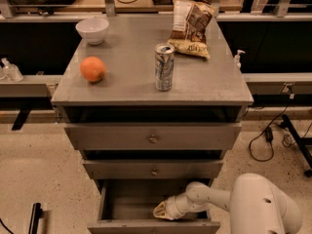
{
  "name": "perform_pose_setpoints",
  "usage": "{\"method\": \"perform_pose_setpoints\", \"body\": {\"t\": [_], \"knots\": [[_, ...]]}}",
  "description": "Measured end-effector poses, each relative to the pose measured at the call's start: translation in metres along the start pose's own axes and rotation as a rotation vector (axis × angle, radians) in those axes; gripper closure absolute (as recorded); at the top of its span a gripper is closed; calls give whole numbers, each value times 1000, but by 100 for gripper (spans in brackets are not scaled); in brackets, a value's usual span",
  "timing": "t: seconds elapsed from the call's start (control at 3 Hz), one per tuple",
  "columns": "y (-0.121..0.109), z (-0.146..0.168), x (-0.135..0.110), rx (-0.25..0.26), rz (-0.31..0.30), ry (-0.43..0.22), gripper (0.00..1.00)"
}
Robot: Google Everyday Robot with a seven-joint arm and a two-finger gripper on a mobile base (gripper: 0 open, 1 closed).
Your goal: Open bottom drawer
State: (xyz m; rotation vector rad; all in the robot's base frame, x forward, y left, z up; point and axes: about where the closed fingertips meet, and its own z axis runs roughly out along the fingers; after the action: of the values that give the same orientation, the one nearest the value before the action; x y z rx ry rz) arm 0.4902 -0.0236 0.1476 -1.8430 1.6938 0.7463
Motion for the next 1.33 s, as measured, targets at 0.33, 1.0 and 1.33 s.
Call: {"method": "perform_pose_setpoints", "body": {"t": [0.33, 1.0, 1.33], "knots": [[0, 0, 0, 0, 0, 0, 100], [0, 0, 0, 0, 0, 0, 100], [0, 0, 0, 0, 0, 0, 100]]}}
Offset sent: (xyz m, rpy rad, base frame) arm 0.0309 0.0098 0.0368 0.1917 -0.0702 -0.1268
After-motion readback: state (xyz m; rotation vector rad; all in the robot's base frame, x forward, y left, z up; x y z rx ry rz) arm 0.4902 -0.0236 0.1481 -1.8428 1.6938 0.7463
